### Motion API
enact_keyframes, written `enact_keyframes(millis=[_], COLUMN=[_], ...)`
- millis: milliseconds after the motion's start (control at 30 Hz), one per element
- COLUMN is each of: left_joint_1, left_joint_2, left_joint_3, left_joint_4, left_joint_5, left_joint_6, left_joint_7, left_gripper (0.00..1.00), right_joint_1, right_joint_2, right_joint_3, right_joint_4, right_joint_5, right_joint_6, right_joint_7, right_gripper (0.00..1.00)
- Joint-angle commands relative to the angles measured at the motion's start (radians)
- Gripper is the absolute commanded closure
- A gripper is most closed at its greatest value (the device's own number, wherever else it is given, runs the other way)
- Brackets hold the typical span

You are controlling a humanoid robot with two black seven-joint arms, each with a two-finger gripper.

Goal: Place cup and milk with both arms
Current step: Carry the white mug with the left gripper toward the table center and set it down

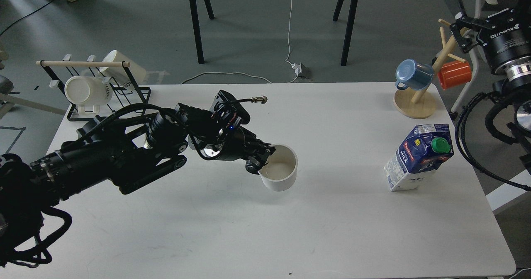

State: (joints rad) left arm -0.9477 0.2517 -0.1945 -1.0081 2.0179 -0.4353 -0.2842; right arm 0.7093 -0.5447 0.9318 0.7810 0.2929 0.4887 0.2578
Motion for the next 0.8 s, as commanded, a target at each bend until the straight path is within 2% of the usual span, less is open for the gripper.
enact_keyframes(millis=[0,300,433,733,767], left_joint_1=[0.001,0.017,0.017,0.017,0.017], left_joint_2=[-0.048,-0.092,-0.094,-0.045,-0.043], left_joint_3=[0.009,0.009,0.004,-0.005,-0.006], left_joint_4=[0.060,0.079,0.086,0.072,0.071], left_joint_5=[0.028,0.053,0.051,0.048,0.045], left_joint_6=[-0.002,0.001,0.004,0.004,0.006], left_joint_7=[0.006,0.013,0.036,0.025,0.025], left_gripper=[1.00,0.96,0.84,0.80,0.76], right_joint_1=[-0.001,-0.001,-0.001,-0.008,-0.010], right_joint_2=[-0.008,-0.008,-0.008,-0.035,-0.035], right_joint_3=[0.004,-0.002,-0.002,-0.007,-0.007], right_joint_4=[0.001,0.001,0.003,0.024,0.024], right_joint_5=[0.000,-0.001,-0.001,-0.001,-0.001], right_joint_6=[0.000,0.000,0.000,0.000,0.000], right_joint_7=[0.000,0.000,0.000,-0.002,-0.002], right_gripper=[0.00,0.00,0.00,0.00,0.00])
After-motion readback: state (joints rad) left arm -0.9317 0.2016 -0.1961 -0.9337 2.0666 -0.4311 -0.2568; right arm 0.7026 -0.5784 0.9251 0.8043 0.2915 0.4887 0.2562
